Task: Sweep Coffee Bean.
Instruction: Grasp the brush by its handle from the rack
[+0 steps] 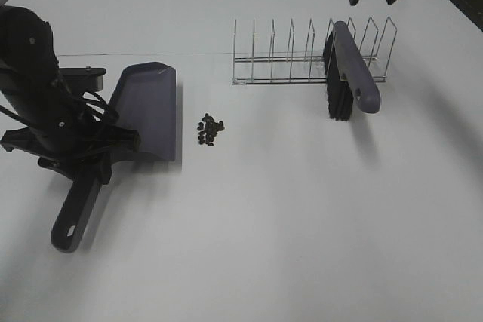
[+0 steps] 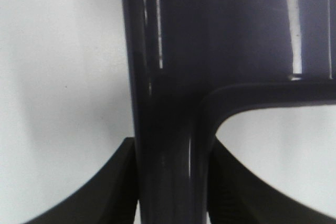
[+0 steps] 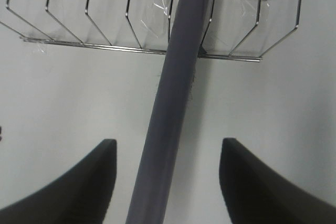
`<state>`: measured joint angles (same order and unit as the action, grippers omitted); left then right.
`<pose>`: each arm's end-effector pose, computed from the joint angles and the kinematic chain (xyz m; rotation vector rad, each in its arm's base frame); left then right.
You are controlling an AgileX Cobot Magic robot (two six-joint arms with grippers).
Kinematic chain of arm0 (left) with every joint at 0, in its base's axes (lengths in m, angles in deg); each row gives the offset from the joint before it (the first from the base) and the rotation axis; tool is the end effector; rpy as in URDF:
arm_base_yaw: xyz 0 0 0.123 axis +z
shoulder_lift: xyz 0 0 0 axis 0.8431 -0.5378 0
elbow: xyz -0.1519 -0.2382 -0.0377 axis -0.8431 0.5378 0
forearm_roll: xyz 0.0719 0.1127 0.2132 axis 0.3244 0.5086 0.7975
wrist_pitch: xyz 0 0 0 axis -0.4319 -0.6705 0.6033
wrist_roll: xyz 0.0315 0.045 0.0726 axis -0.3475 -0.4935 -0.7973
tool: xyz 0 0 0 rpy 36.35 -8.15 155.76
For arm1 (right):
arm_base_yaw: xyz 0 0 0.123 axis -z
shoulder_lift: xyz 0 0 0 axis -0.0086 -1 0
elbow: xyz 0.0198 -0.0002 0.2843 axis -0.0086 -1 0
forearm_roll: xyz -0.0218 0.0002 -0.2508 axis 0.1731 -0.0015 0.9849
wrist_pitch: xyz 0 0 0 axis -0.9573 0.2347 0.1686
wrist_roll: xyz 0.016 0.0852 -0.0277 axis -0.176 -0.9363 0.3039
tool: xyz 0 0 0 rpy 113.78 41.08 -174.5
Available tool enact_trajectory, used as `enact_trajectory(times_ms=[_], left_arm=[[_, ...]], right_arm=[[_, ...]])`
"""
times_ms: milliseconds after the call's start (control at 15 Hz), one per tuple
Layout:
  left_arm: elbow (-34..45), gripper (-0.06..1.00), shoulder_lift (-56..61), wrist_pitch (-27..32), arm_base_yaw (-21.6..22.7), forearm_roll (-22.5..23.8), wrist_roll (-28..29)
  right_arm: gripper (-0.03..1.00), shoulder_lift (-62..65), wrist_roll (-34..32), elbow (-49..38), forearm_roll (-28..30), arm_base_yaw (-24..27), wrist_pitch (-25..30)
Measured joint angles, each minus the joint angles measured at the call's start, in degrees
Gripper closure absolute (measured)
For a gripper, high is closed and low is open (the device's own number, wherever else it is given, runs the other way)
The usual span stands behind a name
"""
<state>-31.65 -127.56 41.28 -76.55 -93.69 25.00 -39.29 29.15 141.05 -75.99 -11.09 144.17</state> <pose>0.3315 -0.1189 0.1248 0.0780 3.0292 -0.1218 0.4714 0.0868 0.2758 -0.0891 2.7587 0.0600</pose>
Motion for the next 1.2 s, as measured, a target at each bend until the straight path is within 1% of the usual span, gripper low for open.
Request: enact_trajectory(times_ms=[67, 200, 533, 667, 867, 1067, 1200], left_arm=[[0.0, 0.59, 0.0, 0.0, 0.0, 0.0, 0.0], [0.0, 0.59, 0.0, 0.0, 0.0, 0.0, 0.0], [0.0, 0.59, 0.0, 0.0, 0.0, 0.0, -0.1], [0.0, 0.59, 0.0, -0.2, 0.0, 0.0, -0.1], [0.0, 0.59, 0.0, -0.2, 0.0, 0.0, -0.1], [0.0, 0.59, 0.0, -0.2, 0.0, 0.0, -0.2], [0.0, 0.59, 0.0, -0.2, 0.0, 0.0, -0.5]], right_arm=[[0.40, -1.3, 0.0, 0.0, 0.0, 0.0, 0.0], [0.37, -3.7, -0.2, 0.0, -0.9, 0.0, -0.1], [0.36, -8.2, -0.7, 0.1, -2.5, 0.0, 0.0], [0.36, -11.8, -0.9, 2.3, -3.5, 0.0, -0.1], [0.38, -14.8, -0.9, 5.2, -3.4, 0.0, -0.1], [0.38, -17.6, -0.9, 6.8, -2.2, 0.0, -0.1], [0.42, -19.1, -0.9, 7.0, -0.9, 0.0, -0.1]])
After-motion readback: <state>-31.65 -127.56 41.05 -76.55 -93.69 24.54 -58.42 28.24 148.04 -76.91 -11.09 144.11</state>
